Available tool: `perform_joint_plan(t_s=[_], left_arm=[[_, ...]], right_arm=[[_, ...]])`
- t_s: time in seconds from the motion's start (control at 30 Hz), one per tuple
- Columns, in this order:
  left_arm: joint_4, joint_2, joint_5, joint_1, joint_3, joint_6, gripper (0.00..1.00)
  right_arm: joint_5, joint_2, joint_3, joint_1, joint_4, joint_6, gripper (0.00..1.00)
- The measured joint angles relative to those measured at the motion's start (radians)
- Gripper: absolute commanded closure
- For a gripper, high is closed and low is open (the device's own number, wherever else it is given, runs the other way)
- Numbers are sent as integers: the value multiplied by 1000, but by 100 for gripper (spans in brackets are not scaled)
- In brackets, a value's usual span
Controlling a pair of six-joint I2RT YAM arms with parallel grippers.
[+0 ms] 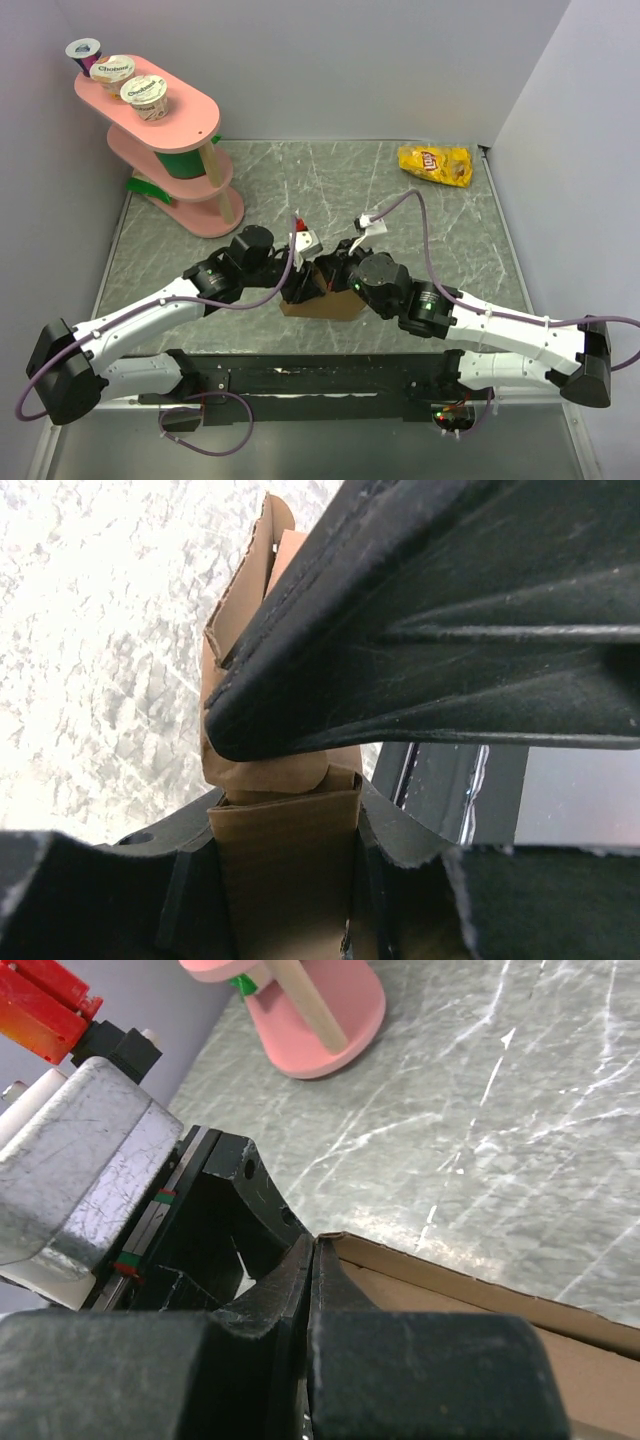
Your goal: Fold the paper box
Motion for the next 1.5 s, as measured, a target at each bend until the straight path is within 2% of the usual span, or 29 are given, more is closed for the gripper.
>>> perform_joint_plan(t_s=[0.07, 0.1, 0.17, 0.2, 0.3, 0.57, 0.7, 0.8, 0.9, 1.0, 1.07, 1.17, 1.33, 1.4, 1.5], left_arm=[[-10, 2, 2, 0, 0, 10, 84], [-14, 1, 2, 0, 0, 19, 84], [-17, 1, 2, 0, 0, 37, 84], [-20, 1, 2, 0, 0, 53, 84], [-37, 0, 8, -3, -2, 89, 84], [-34, -14, 2, -24, -7, 121, 84], [-36, -19, 34, -36, -17, 123, 85], [-37, -22, 73, -38, -19, 123, 84], [-41, -28, 132, -38, -17, 123, 84], [-79, -12, 206, -40, 11, 123, 87], [-75, -2, 224, -41, 23, 118, 88], [6, -30, 214, -37, -44, 72, 87], [14, -60, 208, 3, -93, 33, 88], [13, -67, 198, 18, -93, 32, 88], [10, -91, 180, 44, -93, 33, 88]], right_arm=[[5, 3, 0, 4, -3, -5, 100], [6, 3, 0, 6, -5, -9, 84], [6, 3, 0, 9, -6, -16, 66], [5, 2, 1, 11, -7, -17, 50], [4, -14, 5, 26, -7, -43, 34], [6, -173, 3, -8, -59, -61, 25], [-59, -253, -29, -119, -60, -84, 27], [-181, -275, -50, -235, -58, -129, 30], [-327, -268, -53, -285, -58, -211, 36], [-445, -246, -40, -319, -84, -283, 36], [-505, -227, -23, -372, -121, -303, 31], [-626, -227, -35, -534, -143, -307, 27], [-899, -303, -170, -800, -139, -317, 16], [-1006, -329, -211, -867, -151, -328, 12], [-1124, -375, -253, -922, -189, -341, 11]])
